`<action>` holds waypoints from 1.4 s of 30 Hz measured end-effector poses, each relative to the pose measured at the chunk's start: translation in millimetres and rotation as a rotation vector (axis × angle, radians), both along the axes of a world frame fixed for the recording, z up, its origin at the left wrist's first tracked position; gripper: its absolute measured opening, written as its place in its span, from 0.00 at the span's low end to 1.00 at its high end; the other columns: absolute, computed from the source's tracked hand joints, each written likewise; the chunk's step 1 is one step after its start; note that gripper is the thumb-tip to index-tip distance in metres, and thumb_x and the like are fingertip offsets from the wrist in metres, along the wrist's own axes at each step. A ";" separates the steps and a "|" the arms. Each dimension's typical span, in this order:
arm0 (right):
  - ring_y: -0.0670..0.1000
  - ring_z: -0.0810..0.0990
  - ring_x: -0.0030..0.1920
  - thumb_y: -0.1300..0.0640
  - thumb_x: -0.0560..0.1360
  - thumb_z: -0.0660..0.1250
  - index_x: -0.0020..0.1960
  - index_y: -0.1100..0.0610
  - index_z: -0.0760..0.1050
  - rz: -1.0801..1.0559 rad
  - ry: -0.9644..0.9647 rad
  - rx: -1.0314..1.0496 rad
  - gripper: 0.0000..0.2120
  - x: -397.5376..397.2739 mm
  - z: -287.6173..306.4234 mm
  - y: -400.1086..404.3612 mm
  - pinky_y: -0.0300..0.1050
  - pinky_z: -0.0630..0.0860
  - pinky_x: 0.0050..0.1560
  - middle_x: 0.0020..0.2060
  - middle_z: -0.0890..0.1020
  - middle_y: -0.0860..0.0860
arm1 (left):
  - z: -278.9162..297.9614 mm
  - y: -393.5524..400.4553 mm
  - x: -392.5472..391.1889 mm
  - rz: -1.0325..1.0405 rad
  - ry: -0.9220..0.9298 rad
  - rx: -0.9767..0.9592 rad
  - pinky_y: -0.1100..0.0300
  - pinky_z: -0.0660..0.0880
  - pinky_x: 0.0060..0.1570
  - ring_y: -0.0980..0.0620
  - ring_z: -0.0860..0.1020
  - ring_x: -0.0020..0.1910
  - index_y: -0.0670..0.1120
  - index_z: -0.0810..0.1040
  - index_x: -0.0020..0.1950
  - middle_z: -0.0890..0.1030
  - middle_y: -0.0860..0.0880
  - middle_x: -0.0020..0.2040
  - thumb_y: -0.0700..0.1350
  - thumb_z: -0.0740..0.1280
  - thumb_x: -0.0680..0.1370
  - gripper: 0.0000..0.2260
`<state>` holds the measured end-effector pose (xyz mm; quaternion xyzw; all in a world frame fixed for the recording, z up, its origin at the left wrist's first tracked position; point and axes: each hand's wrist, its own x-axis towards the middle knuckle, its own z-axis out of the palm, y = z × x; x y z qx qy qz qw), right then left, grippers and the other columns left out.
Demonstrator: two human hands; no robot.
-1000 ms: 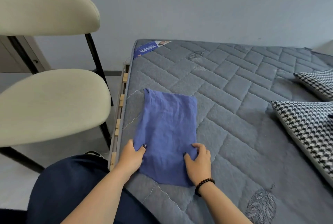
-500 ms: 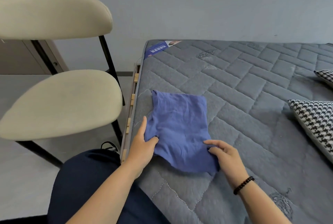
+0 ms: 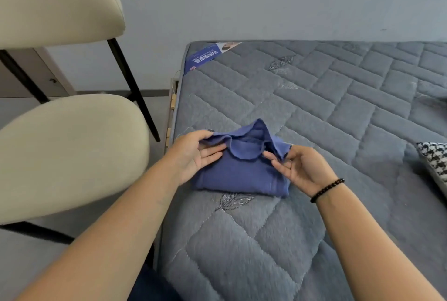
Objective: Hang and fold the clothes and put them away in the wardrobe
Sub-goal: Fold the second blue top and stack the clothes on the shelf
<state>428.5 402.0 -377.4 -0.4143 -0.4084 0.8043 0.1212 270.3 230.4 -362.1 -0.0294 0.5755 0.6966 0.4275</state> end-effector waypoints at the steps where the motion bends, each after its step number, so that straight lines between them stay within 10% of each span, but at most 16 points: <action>1: 0.58 0.84 0.50 0.70 0.75 0.54 0.61 0.64 0.68 -0.027 -0.052 0.070 0.16 -8.9 -7.6 2.5 0.47 0.82 0.44 0.61 0.77 0.61 | -5.7 6.8 -4.6 -0.020 0.057 -0.052 0.54 0.79 0.49 0.46 0.82 0.51 0.45 0.71 0.59 0.79 0.39 0.60 0.38 0.61 0.80 0.08; 4: 0.53 0.81 0.47 0.65 0.74 0.64 0.76 0.56 0.51 -0.140 -0.311 0.584 0.35 -17.7 -32.3 2.5 0.51 0.78 0.52 0.52 0.79 0.51 | -28.9 12.1 -9.3 0.019 0.295 -0.221 0.54 0.74 0.59 0.49 0.78 0.59 0.51 0.60 0.75 0.77 0.46 0.63 0.37 0.66 0.77 0.28; 6: 0.50 0.79 0.49 0.62 0.73 0.68 0.74 0.55 0.57 -0.125 -0.414 0.815 0.33 -14.1 -44.2 -2.3 0.45 0.75 0.50 0.54 0.76 0.47 | -40.7 6.8 -2.3 0.022 0.475 -0.286 0.62 0.72 0.59 0.53 0.77 0.59 0.50 0.65 0.72 0.77 0.51 0.61 0.37 0.66 0.77 0.26; 9: 0.49 0.78 0.48 0.55 0.72 0.71 0.64 0.54 0.68 -0.085 -0.480 0.864 0.23 -10.2 -59.3 -7.7 0.38 0.71 0.42 0.53 0.77 0.47 | -62.2 0.1 11.4 0.027 0.726 -0.466 0.67 0.71 0.54 0.55 0.74 0.58 0.49 0.72 0.64 0.75 0.53 0.59 0.41 0.68 0.75 0.19; 13: 0.45 0.76 0.38 0.54 0.74 0.69 0.44 0.54 0.73 -0.042 -0.504 0.866 0.05 -12.7 -71.0 -12.2 0.34 0.68 0.36 0.38 0.78 0.46 | -92.1 -1.0 10.2 -0.039 0.766 -0.726 0.48 0.74 0.55 0.43 0.73 0.59 0.45 0.75 0.59 0.76 0.46 0.57 0.54 0.69 0.70 0.22; 22: 0.48 0.65 0.27 0.58 0.80 0.58 0.36 0.57 0.63 -0.192 -0.489 1.097 0.14 -17.7 -83.2 -25.1 0.35 0.64 0.29 0.26 0.69 0.50 | -84.8 -12.6 6.7 -0.123 0.946 -0.593 0.54 0.63 0.30 0.49 0.71 0.33 0.46 0.65 0.46 0.73 0.49 0.34 0.45 0.56 0.83 0.07; 30: 0.53 0.74 0.38 0.52 0.79 0.60 0.50 0.59 0.72 -0.111 -0.580 1.088 0.10 -13.8 -83.4 -12.1 0.45 0.69 0.35 0.38 0.78 0.52 | -94.1 -18.5 -2.6 -0.040 0.950 -0.745 0.55 0.66 0.36 0.46 0.76 0.42 0.47 0.69 0.50 0.76 0.52 0.40 0.51 0.60 0.80 0.08; 34: 0.55 0.71 0.61 0.47 0.75 0.67 0.69 0.61 0.63 -0.162 -0.580 1.068 0.30 -21.8 -79.8 -15.8 0.49 0.69 0.61 0.61 0.72 0.55 | -86.1 2.6 3.7 0.009 0.952 -0.846 0.47 0.70 0.61 0.41 0.71 0.63 0.40 0.67 0.66 0.72 0.42 0.64 0.67 0.62 0.71 0.36; 38: 0.60 0.65 0.71 0.57 0.76 0.61 0.69 0.63 0.68 -0.046 -0.484 1.670 0.23 -42.1 -81.6 -25.0 0.55 0.64 0.67 0.67 0.71 0.59 | -87.3 23.5 17.5 -0.074 1.435 -0.711 0.46 0.54 0.74 0.42 0.55 0.76 0.38 0.58 0.76 0.59 0.40 0.77 0.52 0.61 0.78 0.31; 42: 0.56 0.71 0.69 0.57 0.77 0.55 0.64 0.57 0.75 0.404 -0.324 1.902 0.19 -51.2 -104.1 -21.5 0.60 0.67 0.66 0.64 0.77 0.52 | -121.2 26.8 13.5 -0.463 1.709 -0.588 0.42 0.60 0.72 0.46 0.61 0.75 0.44 0.68 0.73 0.68 0.44 0.74 0.46 0.52 0.80 0.22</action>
